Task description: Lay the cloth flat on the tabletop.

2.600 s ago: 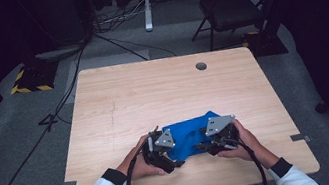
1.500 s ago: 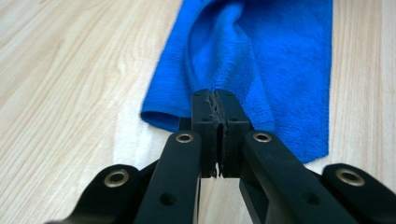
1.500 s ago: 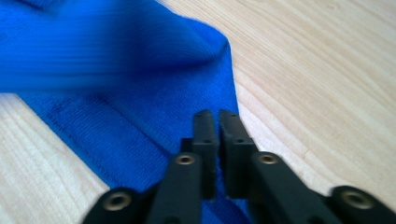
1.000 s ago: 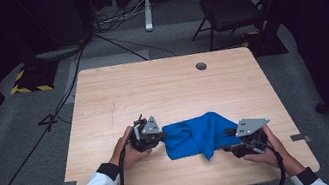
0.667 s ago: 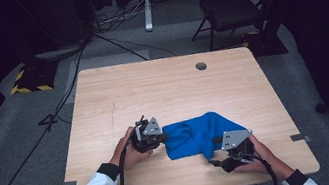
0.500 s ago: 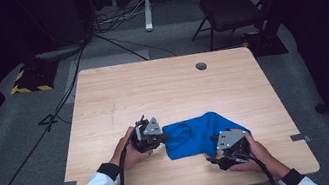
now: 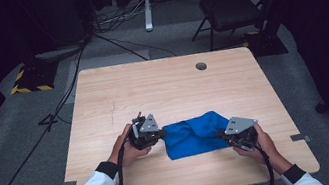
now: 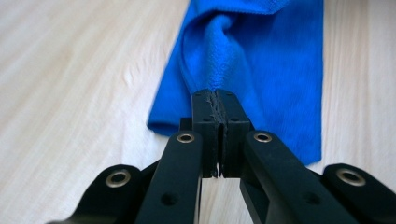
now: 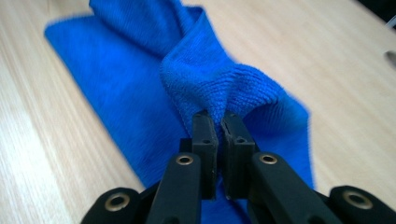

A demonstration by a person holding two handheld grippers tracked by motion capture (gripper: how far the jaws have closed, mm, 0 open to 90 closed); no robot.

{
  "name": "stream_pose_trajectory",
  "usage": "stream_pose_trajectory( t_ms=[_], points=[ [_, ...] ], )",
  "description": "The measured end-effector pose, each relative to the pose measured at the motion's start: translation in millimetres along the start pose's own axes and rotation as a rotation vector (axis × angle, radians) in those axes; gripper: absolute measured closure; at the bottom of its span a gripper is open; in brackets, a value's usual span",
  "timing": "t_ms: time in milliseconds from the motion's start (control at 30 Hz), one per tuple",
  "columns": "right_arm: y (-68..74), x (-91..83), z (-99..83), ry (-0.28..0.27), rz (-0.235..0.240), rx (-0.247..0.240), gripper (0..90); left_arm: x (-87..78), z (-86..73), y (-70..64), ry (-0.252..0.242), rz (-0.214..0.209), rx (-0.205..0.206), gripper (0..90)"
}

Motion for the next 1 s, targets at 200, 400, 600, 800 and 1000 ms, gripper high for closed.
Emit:
stream_pose_trajectory(
  t_ms=[200,400,600,800,1000],
  points=[
    [-16.6,-17.9,22.9,-0.095,-0.041,0.038,86.5,-12.8,14.2,2.4,-0.036,0.042,0.029,87.7],
    [-39.4,-32.0,47.1,-0.153,-0.115,0.047,86.8,-26.8,31.8,14.2,-0.094,0.092,0.042,87.7],
    [-71.4,-36.5,62.3,-0.170,-0.174,0.076,86.8,-36.3,48.9,33.4,-0.148,0.149,0.031,87.8],
    [-98.8,-30.5,67.9,-0.150,-0.225,0.095,86.8,-30.1,59.5,55.4,-0.154,0.192,0.012,87.7],
    [-121.5,-21.5,67.7,-0.131,-0.270,0.123,86.8,-20.6,72.1,70.1,-0.156,0.223,0.002,87.7]
  ],
)
Point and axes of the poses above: each handheld gripper's, and its own axes: x roughly forward along the jaws, z roughly out of its top, y roughly to its left, the point moved 6 cm from there along x, roughly forward along the jaws, and after that the axes turned 4 degrees about -y, right-handed, at the moved point
